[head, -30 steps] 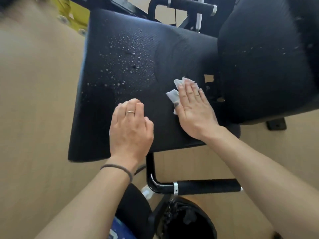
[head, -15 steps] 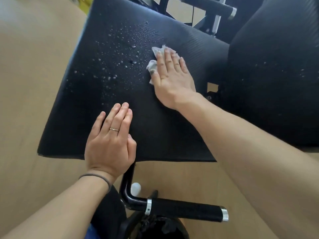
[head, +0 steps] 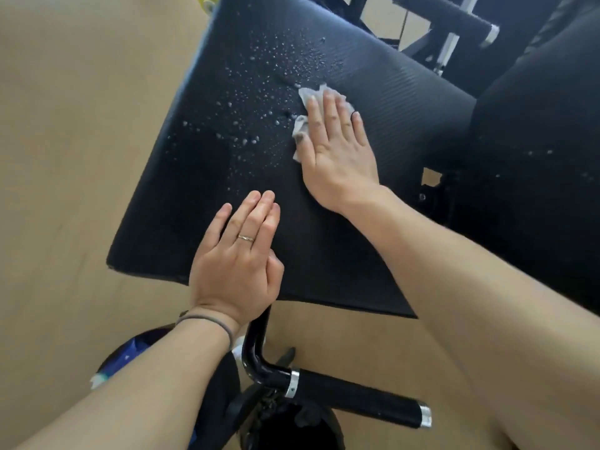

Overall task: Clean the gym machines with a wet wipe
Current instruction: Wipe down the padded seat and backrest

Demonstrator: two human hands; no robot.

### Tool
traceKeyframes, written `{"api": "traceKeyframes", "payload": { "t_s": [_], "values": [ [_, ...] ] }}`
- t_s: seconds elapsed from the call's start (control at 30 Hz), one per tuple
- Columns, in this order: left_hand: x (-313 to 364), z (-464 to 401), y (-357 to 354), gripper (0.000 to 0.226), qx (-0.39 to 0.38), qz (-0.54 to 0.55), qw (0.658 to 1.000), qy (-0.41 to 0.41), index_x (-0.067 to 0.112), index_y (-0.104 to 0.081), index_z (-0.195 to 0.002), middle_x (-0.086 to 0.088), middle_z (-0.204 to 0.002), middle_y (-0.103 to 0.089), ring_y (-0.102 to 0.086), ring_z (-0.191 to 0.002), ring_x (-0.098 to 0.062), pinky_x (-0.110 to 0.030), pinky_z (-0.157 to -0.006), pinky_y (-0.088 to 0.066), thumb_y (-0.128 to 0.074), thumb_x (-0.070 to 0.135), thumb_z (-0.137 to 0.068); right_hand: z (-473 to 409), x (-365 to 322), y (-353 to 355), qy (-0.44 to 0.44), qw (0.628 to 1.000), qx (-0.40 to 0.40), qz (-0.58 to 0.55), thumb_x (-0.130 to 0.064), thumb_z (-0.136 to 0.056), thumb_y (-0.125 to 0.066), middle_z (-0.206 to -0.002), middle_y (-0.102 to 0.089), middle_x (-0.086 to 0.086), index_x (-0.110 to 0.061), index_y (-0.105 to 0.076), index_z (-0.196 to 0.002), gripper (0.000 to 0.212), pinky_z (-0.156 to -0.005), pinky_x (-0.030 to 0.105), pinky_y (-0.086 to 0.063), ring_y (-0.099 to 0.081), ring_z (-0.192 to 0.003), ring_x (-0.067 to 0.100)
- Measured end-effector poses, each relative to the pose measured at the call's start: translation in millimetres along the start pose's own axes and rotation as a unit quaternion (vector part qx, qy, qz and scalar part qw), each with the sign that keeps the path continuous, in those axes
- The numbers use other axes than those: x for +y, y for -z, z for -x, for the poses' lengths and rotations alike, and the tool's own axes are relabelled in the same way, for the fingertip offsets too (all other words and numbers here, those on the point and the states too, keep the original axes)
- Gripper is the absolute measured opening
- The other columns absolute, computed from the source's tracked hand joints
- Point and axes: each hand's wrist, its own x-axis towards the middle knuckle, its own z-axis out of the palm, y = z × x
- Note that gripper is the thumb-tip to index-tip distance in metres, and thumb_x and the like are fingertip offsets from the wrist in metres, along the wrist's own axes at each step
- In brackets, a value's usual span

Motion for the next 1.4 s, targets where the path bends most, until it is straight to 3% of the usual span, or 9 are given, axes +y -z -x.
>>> {"api": "traceKeyframes", "payload": {
  "t_s": [0.17,0.27,0.33,0.47,0.63,0.9,1.03,1.2,1.4],
  "values": [
    [0,-2,4,0.049,0.031,0.031,0.999,0.016,0.009,-0.06,-0.136,-0.005,-0.15,-0.052,-0.046,-0.141,-0.022,-0.046,-0.117,-0.034,-0.046,0.019,-0.09,3,-4,1,0.066,0.998,-0.011,0.023,-0.043,-0.106,-0.009,-0.169,0.015,0.006,-0.021,0.007,-0.162,0.062,-0.125,0.04,0.011,0.018,-0.155,0.019],
    [6,-23,9,0.027,0.058,0.022,0.993,0.096,0.009,-0.066,-0.106,-0.005,-0.117,-0.066,-0.062,-0.106,-0.025,-0.042,-0.092,-0.048,-0.051,0.014,-0.084,46,-1,-6,0.114,0.993,-0.025,0.018,-0.043,-0.107,-0.01,-0.168,0.017,0.003,-0.023,0.007,-0.162,0.061,-0.125,0.039,0.012,0.021,-0.153,0.016],
    [9,-45,11,0.016,0.036,-0.006,0.985,0.171,0.009,-0.056,-0.096,-0.007,-0.101,-0.059,-0.055,-0.089,-0.028,-0.043,-0.078,-0.043,-0.047,0.016,-0.085,43,2,-5,0.125,0.992,-0.027,0.023,-0.043,-0.106,-0.01,-0.169,0.015,0.004,-0.022,0.006,-0.162,0.062,-0.125,0.041,0.01,0.02,-0.154,0.017],
    [9,-52,4,0.013,0.011,-0.024,0.984,0.178,0.011,-0.05,-0.097,-0.007,-0.099,-0.052,-0.049,-0.091,-0.029,-0.043,-0.078,-0.038,-0.047,0.019,-0.088,-26,-1,7,0.123,0.991,-0.009,0.049,-0.043,-0.106,-0.009,-0.17,0.01,0.004,-0.02,0.002,-0.162,0.062,-0.126,0.042,0.007,0.013,-0.155,0.018],
    [8,-53,5,0.012,0.008,0.0,0.984,0.177,0.012,-0.048,-0.096,-0.007,-0.099,-0.051,-0.048,-0.089,-0.028,-0.044,-0.077,-0.039,-0.049,0.02,-0.086,-101,-6,25,0.016,1.0,-0.005,0.021,-0.041,-0.106,-0.008,-0.169,0.014,0.006,-0.018,0.005,-0.162,0.061,-0.125,0.042,0.011,0.016,-0.155,0.019],
    [8,-54,4,0.011,-0.003,-0.016,0.985,0.174,0.01,-0.048,-0.092,-0.01,-0.097,-0.051,-0.046,-0.087,-0.031,-0.046,-0.075,-0.037,-0.05,0.019,-0.086,-116,-53,19,0.172,0.985,-0.007,0.028,-0.037,-0.107,-0.01,-0.17,0.006,0.002,-0.021,-0.001,-0.162,0.058,-0.126,0.043,0.006,0.01,-0.156,0.018],
    [9,-55,3,0.011,-0.001,-0.006,0.984,0.179,0.01,-0.048,-0.091,-0.009,-0.099,-0.052,-0.047,-0.088,-0.031,-0.045,-0.076,-0.036,-0.051,0.017,-0.082,-157,-12,42,0.044,0.999,-0.01,0.007,-0.038,-0.107,-0.007,-0.17,0.01,0.002,-0.02,0.003,-0.162,0.059,-0.125,0.042,0.009,0.012,-0.155,0.016],
    [10,-55,4,0.011,0.0,0.008,0.984,0.18,0.01,-0.048,-0.089,-0.007,-0.098,-0.049,-0.046,-0.089,-0.03,-0.046,-0.076,-0.036,-0.052,0.014,-0.079,-101,68,43,-0.142,0.99,0.011,-0.024,-0.039,-0.106,-0.005,-0.169,0.013,0.0,-0.02,0.007,-0.161,0.059,-0.125,0.041,0.01,0.014,-0.155,0.015],
    [10,-56,5,0.011,-0.002,0.008,0.984,0.176,0.01,-0.048,-0.089,-0.008,-0.098,-0.05,-0.047,-0.089,-0.031,-0.046,-0.076,-0.037,-0.052,0.014,-0.079,-106,42,34,-0.226,0.973,0.044,-0.015,-0.035,-0.107,-0.011,-0.169,0.007,0.014,-0.007,0.001,-0.161,0.062,-0.126,0.043,0.006,0.008,-0.156,0.027]
  ]
}}
